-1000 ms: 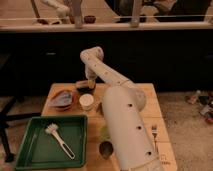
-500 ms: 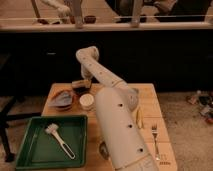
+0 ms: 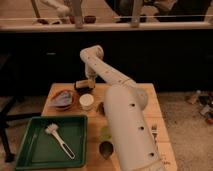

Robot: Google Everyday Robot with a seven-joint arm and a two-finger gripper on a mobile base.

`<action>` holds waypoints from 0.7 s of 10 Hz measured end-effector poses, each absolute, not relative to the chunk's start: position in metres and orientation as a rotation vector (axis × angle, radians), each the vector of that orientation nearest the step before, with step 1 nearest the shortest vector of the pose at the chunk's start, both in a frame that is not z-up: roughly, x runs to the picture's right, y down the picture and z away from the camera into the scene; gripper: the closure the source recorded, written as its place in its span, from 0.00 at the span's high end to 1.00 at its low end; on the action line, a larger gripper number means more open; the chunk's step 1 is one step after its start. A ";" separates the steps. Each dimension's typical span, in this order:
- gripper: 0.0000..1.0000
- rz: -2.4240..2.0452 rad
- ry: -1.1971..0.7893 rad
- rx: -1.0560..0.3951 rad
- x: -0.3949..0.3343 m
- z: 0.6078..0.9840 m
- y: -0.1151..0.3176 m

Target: Wipe purple bowl with eraser

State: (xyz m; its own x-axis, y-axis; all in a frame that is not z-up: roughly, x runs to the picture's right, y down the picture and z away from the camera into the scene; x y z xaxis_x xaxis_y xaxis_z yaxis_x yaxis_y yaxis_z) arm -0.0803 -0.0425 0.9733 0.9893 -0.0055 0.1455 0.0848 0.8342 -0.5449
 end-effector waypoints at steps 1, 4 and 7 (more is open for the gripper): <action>0.00 -0.041 -0.138 -0.583 -0.076 0.973 -0.043; 0.00 -0.050 -0.145 -0.585 -0.088 0.978 -0.047; 0.00 -0.081 -0.161 -0.586 -0.105 0.980 -0.049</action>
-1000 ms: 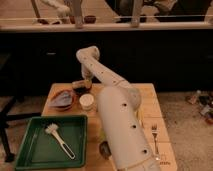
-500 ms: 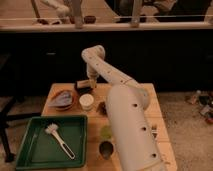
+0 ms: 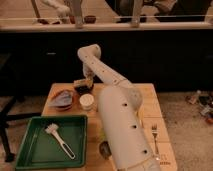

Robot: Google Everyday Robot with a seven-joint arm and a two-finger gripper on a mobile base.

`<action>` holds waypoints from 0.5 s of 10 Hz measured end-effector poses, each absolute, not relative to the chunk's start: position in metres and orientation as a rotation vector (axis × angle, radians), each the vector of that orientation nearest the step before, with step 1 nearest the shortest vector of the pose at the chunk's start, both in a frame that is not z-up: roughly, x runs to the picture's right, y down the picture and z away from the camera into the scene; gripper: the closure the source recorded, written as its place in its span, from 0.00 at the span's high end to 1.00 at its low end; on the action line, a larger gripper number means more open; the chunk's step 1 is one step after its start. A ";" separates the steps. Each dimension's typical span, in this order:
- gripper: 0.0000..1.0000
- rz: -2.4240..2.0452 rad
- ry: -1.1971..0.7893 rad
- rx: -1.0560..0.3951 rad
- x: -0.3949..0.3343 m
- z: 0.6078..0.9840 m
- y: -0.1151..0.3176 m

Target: Wipe purple bowl with eraser

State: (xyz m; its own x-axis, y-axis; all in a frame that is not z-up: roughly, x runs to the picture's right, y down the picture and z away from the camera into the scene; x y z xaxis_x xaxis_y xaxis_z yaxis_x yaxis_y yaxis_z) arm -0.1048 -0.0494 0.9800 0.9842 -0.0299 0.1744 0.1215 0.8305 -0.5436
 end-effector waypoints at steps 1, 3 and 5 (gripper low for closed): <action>0.00 -0.086 -0.166 -0.585 -0.106 0.979 -0.048; 0.00 -0.084 -0.172 -0.579 -0.099 0.971 -0.046; 0.00 -0.073 -0.174 -0.573 -0.090 0.963 -0.043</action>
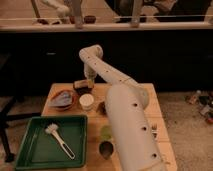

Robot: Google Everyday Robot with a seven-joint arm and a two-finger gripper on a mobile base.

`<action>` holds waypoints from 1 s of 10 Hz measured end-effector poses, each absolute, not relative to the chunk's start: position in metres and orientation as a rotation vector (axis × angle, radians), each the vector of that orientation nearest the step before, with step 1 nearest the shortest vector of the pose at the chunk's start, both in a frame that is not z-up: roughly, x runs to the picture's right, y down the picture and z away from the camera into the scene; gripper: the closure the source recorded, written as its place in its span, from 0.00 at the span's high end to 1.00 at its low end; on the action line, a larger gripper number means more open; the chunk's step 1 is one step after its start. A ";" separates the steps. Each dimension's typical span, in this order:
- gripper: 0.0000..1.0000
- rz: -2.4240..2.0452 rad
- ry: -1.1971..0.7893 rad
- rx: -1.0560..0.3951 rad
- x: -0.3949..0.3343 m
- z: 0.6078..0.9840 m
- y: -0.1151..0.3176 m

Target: Wipe purple bowl with eraser

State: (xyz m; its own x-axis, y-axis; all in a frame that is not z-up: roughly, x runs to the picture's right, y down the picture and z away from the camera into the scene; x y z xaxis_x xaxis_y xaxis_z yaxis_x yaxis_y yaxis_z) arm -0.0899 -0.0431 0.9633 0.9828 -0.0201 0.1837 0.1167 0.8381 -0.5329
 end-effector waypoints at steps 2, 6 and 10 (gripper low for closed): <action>0.00 -0.055 -0.165 -0.570 -0.074 0.958 -0.041; 0.00 -0.034 -0.141 -0.593 -0.063 0.967 -0.038; 0.00 -0.051 -0.121 -0.604 -0.076 0.989 -0.055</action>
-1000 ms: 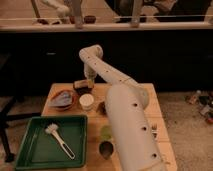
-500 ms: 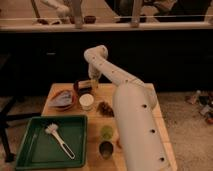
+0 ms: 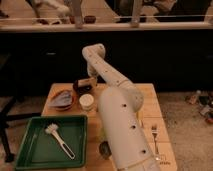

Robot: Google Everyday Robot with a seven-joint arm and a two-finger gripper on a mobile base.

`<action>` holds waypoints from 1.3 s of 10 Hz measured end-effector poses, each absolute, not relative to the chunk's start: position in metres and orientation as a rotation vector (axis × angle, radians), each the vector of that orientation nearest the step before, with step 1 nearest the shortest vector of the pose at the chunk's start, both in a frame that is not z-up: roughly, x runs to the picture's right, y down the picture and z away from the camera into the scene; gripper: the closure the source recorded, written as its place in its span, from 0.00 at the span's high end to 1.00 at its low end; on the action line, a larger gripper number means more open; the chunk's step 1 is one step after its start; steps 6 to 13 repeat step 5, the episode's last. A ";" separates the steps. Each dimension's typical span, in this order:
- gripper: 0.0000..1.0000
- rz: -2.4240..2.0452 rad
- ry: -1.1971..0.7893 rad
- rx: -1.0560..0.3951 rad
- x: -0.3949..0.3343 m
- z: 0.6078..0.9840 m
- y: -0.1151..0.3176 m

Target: Wipe purple bowl with eraser

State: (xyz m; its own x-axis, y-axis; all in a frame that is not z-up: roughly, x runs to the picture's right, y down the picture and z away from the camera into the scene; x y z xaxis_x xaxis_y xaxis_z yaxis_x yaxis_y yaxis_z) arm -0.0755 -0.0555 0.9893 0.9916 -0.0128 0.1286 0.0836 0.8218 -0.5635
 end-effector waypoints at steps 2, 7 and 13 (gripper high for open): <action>0.00 -0.073 -0.125 -0.603 -0.083 0.991 -0.059; 0.00 -0.085 -0.138 -0.601 -0.086 0.984 -0.051; 0.00 -0.085 -0.138 -0.601 -0.086 0.984 -0.051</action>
